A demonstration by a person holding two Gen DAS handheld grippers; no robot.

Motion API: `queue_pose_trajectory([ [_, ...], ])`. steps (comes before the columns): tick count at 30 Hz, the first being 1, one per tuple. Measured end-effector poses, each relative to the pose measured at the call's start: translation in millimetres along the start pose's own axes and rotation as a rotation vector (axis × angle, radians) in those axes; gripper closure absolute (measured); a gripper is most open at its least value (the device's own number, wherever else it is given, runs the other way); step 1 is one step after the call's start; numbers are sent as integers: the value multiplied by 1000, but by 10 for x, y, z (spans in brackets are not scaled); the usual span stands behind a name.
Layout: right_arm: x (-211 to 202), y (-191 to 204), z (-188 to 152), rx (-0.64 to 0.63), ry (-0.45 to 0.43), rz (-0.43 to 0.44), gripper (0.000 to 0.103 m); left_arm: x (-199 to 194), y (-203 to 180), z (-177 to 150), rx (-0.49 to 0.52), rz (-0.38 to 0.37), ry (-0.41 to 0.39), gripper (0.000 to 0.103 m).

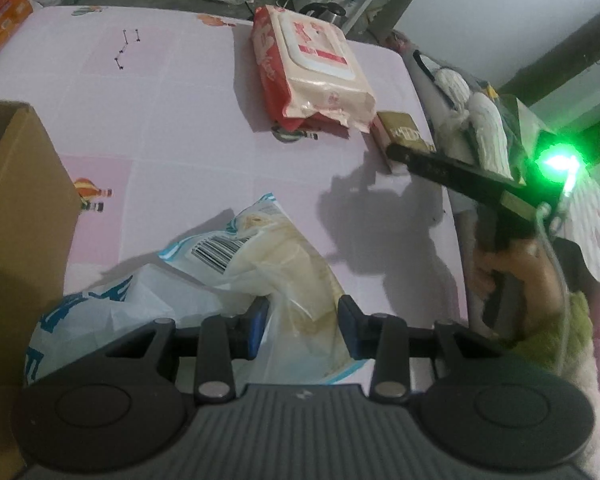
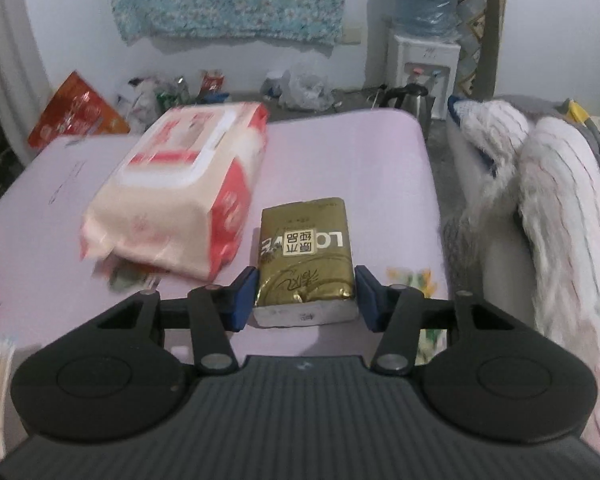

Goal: Organize soft objects
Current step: 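Grasp the gold LOVE tissue packet with the right gripper and lift it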

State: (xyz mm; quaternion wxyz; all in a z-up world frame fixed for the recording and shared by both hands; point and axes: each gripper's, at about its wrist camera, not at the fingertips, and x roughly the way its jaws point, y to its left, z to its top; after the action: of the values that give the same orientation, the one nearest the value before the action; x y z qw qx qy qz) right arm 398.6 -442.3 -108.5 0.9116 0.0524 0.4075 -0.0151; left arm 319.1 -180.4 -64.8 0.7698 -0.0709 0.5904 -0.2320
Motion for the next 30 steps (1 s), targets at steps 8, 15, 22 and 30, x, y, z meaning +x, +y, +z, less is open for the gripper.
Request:
queue_pose_trajectory([
  [8, -933, -140, -596, 330, 85, 352, 54, -175, -133, -196, 33, -57, -15, 64],
  [15, -1331, 168, -1352, 534, 117, 592, 54, -128, -268, -457, 41, -104, 42, 54],
  [22, -1563, 148, -1695, 573, 84, 524, 54, -42, -482, -600, 105, -30, 52, 42],
  [30, -1757, -196, -1970, 623, 38, 492, 53, 221, -600, -551, 101, 54, 96, 42],
])
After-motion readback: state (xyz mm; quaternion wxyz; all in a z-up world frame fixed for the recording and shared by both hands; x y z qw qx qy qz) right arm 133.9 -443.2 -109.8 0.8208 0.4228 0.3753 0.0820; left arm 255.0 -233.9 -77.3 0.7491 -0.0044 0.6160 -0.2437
